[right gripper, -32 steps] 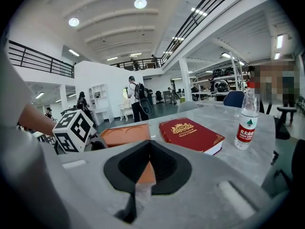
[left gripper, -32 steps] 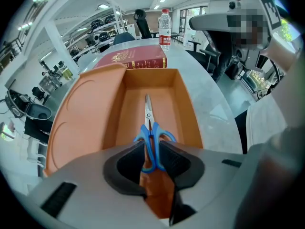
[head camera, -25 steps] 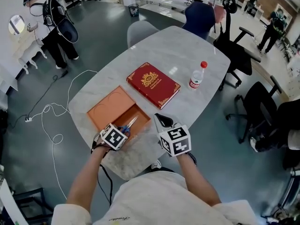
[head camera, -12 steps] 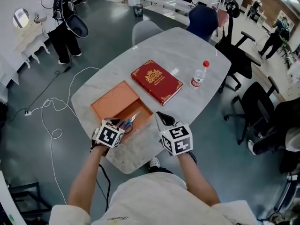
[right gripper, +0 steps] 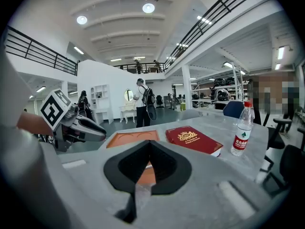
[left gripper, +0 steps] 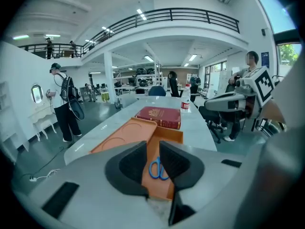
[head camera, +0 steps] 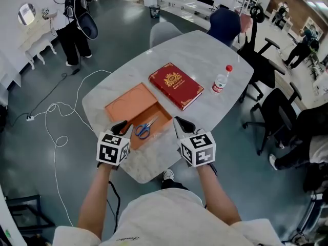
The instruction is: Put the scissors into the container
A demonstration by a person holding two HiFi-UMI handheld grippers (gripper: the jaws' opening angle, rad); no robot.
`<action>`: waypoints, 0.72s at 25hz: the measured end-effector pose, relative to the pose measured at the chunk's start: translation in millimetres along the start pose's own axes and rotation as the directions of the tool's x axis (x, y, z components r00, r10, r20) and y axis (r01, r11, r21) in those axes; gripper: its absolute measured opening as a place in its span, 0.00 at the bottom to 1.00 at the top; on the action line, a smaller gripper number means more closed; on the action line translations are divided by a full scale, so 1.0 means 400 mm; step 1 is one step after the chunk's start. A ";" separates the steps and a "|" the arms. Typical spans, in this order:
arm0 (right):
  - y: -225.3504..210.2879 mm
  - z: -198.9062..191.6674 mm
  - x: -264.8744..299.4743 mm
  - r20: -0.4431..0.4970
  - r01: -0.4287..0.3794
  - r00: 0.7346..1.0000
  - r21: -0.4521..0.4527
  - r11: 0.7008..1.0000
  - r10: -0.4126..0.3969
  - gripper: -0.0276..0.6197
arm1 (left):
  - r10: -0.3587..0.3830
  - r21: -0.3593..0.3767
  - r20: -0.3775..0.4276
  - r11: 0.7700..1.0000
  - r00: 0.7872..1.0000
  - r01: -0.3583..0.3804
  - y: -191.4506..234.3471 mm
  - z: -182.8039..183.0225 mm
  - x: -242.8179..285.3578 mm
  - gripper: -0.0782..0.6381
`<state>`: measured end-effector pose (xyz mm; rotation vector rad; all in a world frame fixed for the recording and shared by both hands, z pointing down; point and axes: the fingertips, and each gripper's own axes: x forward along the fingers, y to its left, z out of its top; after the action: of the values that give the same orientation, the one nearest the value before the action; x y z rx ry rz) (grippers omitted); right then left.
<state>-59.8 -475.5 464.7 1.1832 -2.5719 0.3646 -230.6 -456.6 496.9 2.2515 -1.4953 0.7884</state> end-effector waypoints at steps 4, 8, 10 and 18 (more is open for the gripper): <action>0.026 0.015 -0.015 0.015 0.011 1.000 -0.012 1.000 -0.010 0.05 | 0.032 -0.046 0.078 0.999 0.996 -0.029 0.016 0.004 -0.054 0.21; 0.052 0.025 -0.031 0.028 0.020 0.999 -0.027 0.999 -0.019 0.05 | 0.068 -0.084 0.145 0.995 0.987 -0.056 0.032 -0.001 -0.101 0.18; 0.065 0.029 -0.042 0.034 0.025 0.999 -0.035 0.999 -0.024 0.05 | 0.084 -0.105 0.169 0.992 0.982 -0.067 0.040 -0.006 -0.123 0.17; 0.101 0.025 -0.074 0.044 0.043 0.998 -0.041 0.998 -0.041 0.05 | 0.103 -0.135 0.199 0.988 0.975 -0.077 0.041 -0.037 -0.171 0.15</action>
<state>-73.9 -432.7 440.6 1.2419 -2.5738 0.2775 -269.8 -404.8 466.6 2.2391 -1.6994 0.4806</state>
